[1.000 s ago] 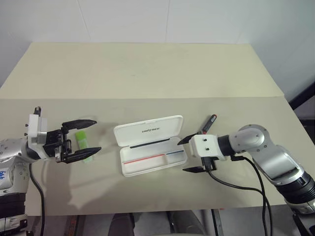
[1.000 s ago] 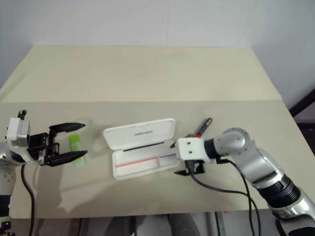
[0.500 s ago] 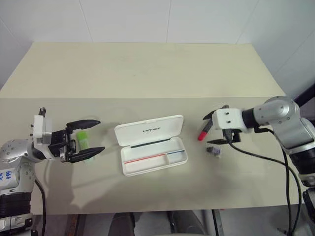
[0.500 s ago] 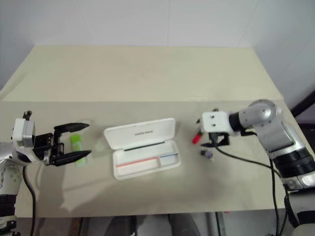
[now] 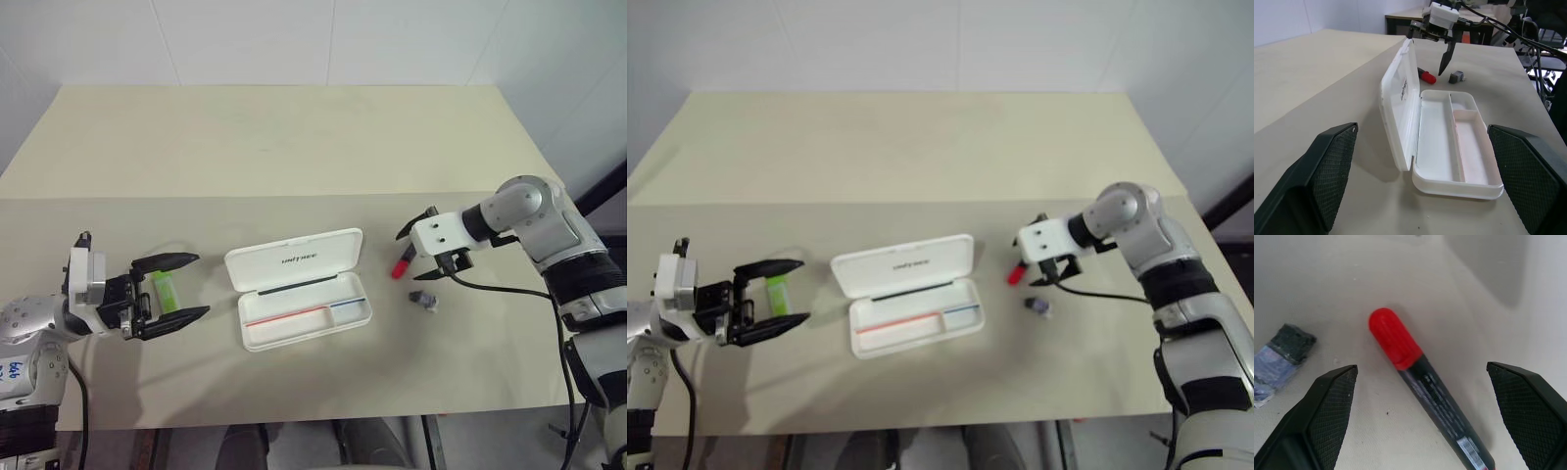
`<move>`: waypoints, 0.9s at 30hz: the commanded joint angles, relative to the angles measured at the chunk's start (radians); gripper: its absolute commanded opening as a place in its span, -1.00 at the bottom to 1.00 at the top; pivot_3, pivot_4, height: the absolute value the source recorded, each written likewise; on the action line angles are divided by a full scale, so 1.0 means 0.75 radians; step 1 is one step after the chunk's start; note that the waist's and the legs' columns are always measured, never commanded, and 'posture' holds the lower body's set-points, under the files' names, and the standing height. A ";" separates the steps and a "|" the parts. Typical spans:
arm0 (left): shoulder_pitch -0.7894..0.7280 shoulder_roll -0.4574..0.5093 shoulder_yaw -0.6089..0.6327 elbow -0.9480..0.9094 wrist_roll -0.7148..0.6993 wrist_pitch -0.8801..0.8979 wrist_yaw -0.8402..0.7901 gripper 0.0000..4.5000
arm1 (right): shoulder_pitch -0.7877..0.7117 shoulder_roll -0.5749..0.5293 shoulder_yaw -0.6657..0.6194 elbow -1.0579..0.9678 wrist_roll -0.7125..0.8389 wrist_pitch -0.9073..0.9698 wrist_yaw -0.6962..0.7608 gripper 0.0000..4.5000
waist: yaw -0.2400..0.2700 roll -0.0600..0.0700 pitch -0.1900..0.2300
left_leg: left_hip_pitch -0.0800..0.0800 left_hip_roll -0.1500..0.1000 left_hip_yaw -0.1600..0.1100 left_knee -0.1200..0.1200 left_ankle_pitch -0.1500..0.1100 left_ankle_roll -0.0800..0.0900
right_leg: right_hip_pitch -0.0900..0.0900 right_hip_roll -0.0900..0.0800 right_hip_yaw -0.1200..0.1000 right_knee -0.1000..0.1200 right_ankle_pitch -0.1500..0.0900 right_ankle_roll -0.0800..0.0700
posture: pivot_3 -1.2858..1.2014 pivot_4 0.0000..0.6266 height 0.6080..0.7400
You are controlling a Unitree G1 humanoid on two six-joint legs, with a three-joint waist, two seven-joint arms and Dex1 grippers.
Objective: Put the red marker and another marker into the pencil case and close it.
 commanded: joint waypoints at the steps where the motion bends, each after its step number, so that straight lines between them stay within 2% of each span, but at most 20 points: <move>1: 0.044 -0.015 0.044 -0.080 -0.032 -0.014 0.025 1.00 | -0.078 0.044 0.007 0.106 -0.016 -0.081 0.044 0.99 | -0.008 0.000 0.000 | 0.001 0.000 0.000 0.000 0.000 0.000 | 0.001 0.000 0.000 0.000 0.000 0.000 | 0.03 -0.52 1.00; 6: 0.104 -0.028 0.072 -0.136 -0.038 -0.012 0.055 1.00 | -0.139 0.104 0.024 0.231 -0.045 -0.123 0.084 0.99 | -0.017 0.001 0.000 | 0.004 0.000 -0.002 0.004 0.000 0.000 | 0.006 0.000 -0.001 0.002 0.000 0.000 | 0.03 -0.52 1.00; 12: 0.169 -0.041 0.102 -0.194 -0.047 -0.010 0.092 1.00 | -0.186 0.180 0.004 0.317 -0.019 -0.037 0.134 0.99 | -0.021 0.001 0.001 | 0.019 0.000 -0.002 0.002 0.000 0.000 | 0.022 0.000 -0.001 0.000 0.000 0.000 | 0.03 -0.52 1.00; 19: 0.218 -0.042 0.125 -0.234 -0.055 -0.008 0.123 1.00 | -0.209 0.206 0.025 0.389 -0.070 -0.005 0.116 0.99 | -0.021 0.001 0.001 | 0.020 0.000 -0.002 0.001 0.000 0.000 | 0.022 0.000 -0.001 -0.002 0.000 0.000 | 0.03 -0.52 1.00; 22: 0.223 -0.037 0.131 -0.237 -0.057 -0.006 0.129 1.00 | -0.222 0.217 0.036 0.430 -0.099 0.000 0.103 0.70 | -0.021 0.001 0.001 | 0.020 0.000 -0.002 0.000 0.000 0.000 | 0.022 0.000 -0.001 -0.003 0.000 0.000 | 0.03 -0.52 1.00; 27: 0.219 -0.032 0.140 -0.229 -0.056 -0.003 0.129 1.00 | -0.231 0.226 0.045 0.475 -0.130 -0.008 0.085 -0.03 | -0.038 0.001 0.001 | 0.023 -0.001 -0.002 0.000 0.000 0.000 | 0.026 0.000 -0.001 -0.004 0.000 0.000 | 0.03 -0.52 1.00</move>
